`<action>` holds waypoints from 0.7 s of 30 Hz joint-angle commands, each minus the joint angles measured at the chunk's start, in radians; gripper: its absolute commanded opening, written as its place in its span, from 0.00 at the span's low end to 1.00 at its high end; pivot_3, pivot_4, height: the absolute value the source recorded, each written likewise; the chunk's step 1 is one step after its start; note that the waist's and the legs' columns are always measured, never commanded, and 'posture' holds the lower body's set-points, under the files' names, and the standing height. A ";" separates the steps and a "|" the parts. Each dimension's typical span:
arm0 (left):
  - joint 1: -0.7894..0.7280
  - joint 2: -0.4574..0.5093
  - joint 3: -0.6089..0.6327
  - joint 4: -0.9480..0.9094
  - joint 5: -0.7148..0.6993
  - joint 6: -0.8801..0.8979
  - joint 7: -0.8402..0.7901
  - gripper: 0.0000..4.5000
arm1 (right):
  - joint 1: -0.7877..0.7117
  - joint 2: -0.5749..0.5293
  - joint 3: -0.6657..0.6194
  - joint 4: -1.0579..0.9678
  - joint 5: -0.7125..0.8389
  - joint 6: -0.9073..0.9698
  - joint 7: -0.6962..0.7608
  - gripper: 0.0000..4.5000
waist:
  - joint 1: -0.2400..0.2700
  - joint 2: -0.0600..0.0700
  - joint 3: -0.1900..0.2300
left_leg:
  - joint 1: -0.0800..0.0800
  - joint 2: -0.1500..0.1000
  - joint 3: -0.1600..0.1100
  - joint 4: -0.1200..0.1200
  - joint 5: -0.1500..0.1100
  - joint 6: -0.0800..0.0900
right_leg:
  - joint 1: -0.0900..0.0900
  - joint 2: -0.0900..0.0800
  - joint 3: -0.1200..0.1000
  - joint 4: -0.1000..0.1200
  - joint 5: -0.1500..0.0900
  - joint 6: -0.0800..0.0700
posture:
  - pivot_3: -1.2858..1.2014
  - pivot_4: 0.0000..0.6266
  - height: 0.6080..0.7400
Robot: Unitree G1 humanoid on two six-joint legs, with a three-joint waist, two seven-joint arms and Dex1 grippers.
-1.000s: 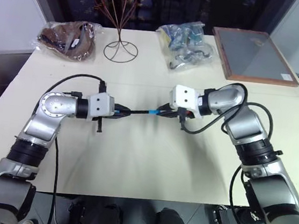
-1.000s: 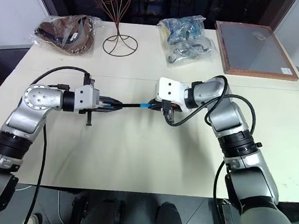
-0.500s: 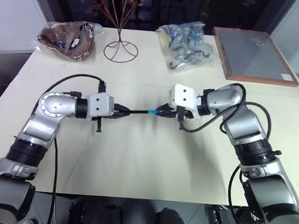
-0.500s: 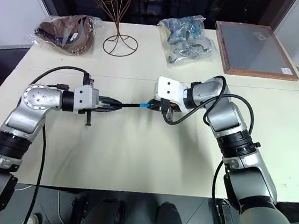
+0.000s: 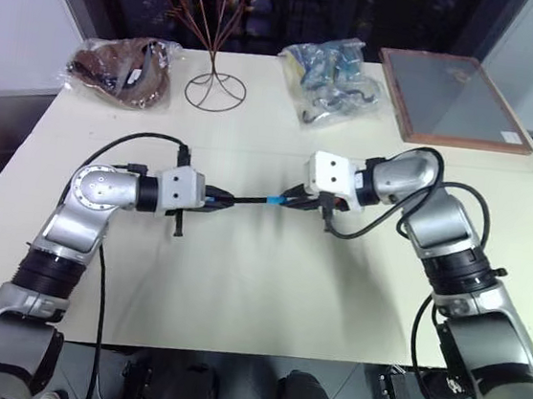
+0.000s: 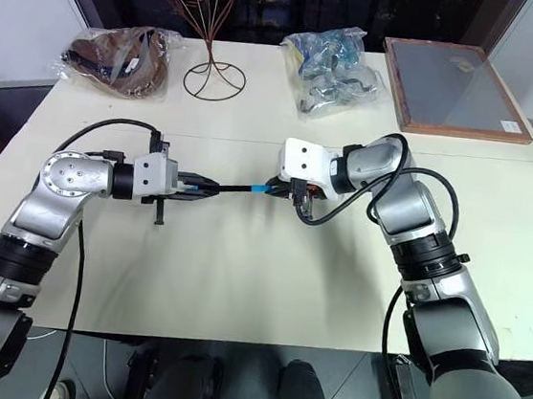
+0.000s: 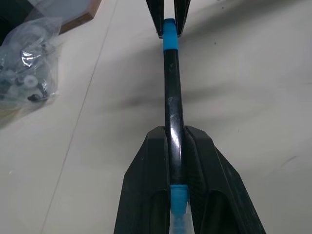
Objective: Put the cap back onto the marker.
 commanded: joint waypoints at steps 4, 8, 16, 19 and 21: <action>0.026 0.014 0.011 -0.045 -0.009 0.011 0.016 0.00 | -0.025 -0.027 -0.028 -0.022 0.037 -0.027 0.011 0.72 | 0.000 0.000 0.000 | 0.000 0.000 0.000 0.000 0.000 0.000 | 0.000 0.000 0.000 0.000 0.000 0.000 | 0.52 0.24 1.00; 0.053 0.027 0.027 -0.075 -0.017 0.032 0.025 0.00 | -0.032 -0.069 -0.049 -0.008 0.042 -0.032 0.018 0.93 | 0.002 0.000 0.000 | 0.000 0.000 0.000 0.000 0.000 0.000 | 0.000 0.000 0.000 0.000 0.000 0.000 | 0.52 0.24 1.00; 0.105 0.030 0.074 -0.164 -0.045 0.157 0.109 0.00 | 0.029 -0.115 -0.125 -0.088 0.063 0.029 -0.073 0.93 | 0.000 0.000 0.000 | 0.000 0.000 0.000 0.000 0.000 0.000 | 0.000 0.000 0.000 0.000 0.000 0.000 | 0.52 0.24 1.00; 0.131 0.018 0.111 -0.223 -0.066 0.273 0.181 0.00 | 0.095 -0.109 -0.152 -0.178 0.064 0.097 -0.145 0.93 | 0.001 0.000 0.000 | 0.000 0.000 0.000 0.000 0.000 0.000 | 0.000 0.000 0.000 0.000 0.000 0.000 | 0.52 0.24 1.00; 0.156 0.008 0.137 -0.277 -0.091 0.357 0.225 0.00 | 0.145 -0.105 -0.166 -0.249 0.072 0.154 -0.186 0.93 | 0.002 0.000 0.000 | -0.001 0.000 0.000 0.000 0.000 0.000 | 0.000 0.000 0.000 0.000 0.000 0.000 | 0.52 0.24 1.00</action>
